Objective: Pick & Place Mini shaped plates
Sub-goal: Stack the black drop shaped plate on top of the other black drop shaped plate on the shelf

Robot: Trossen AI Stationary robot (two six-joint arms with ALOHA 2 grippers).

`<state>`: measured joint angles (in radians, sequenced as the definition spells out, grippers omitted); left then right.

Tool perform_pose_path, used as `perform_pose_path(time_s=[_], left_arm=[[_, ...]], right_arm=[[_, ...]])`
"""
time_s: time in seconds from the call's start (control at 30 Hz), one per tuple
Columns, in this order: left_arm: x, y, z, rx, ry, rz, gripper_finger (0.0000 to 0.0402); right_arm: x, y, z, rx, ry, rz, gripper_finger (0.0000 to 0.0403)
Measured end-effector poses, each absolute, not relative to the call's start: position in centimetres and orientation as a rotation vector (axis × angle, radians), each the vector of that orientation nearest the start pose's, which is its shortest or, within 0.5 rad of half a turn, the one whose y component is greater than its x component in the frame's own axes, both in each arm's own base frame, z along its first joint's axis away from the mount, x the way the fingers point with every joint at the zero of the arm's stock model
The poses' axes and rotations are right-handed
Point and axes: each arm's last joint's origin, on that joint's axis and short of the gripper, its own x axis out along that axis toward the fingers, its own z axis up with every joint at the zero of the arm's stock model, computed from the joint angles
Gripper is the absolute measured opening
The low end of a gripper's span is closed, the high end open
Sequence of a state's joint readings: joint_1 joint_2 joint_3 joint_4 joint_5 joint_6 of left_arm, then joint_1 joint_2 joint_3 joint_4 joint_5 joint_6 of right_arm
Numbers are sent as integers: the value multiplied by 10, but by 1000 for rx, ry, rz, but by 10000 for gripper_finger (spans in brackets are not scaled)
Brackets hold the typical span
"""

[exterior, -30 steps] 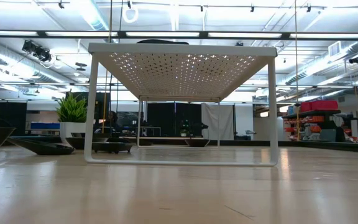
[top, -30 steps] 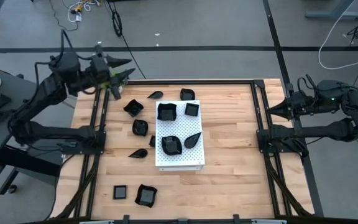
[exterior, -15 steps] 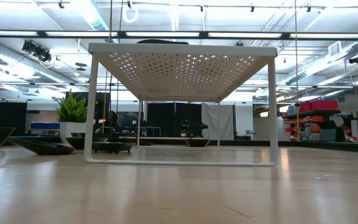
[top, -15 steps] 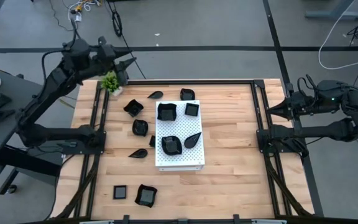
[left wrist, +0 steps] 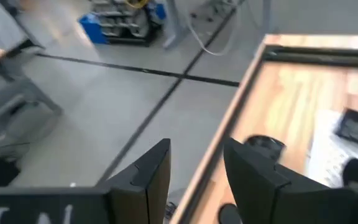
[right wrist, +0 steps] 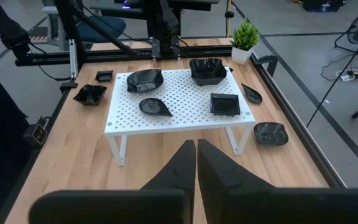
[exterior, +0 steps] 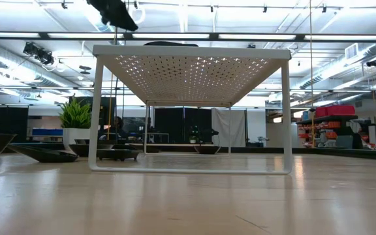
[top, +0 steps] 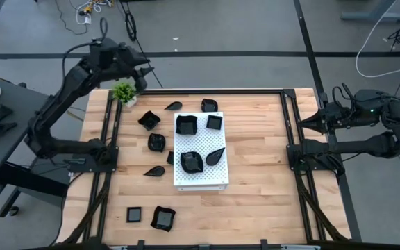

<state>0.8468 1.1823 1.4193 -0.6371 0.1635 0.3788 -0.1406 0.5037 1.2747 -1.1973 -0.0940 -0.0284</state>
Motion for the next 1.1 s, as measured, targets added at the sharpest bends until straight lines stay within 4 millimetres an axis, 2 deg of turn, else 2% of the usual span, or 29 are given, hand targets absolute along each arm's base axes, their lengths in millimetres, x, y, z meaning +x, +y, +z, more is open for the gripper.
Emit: perform_pose_path(time_s=[0.33,0.77,1.1], left_arm=[[171,197,395,83,636,533,156],[187,220,353,78,911,469,142],[197,235,326,221,1095,375,126]], right_arm=[[11,1,405,22,424,-40,22],[11,1,405,22,424,-40,22],[11,1,405,22,424,-40,22]])
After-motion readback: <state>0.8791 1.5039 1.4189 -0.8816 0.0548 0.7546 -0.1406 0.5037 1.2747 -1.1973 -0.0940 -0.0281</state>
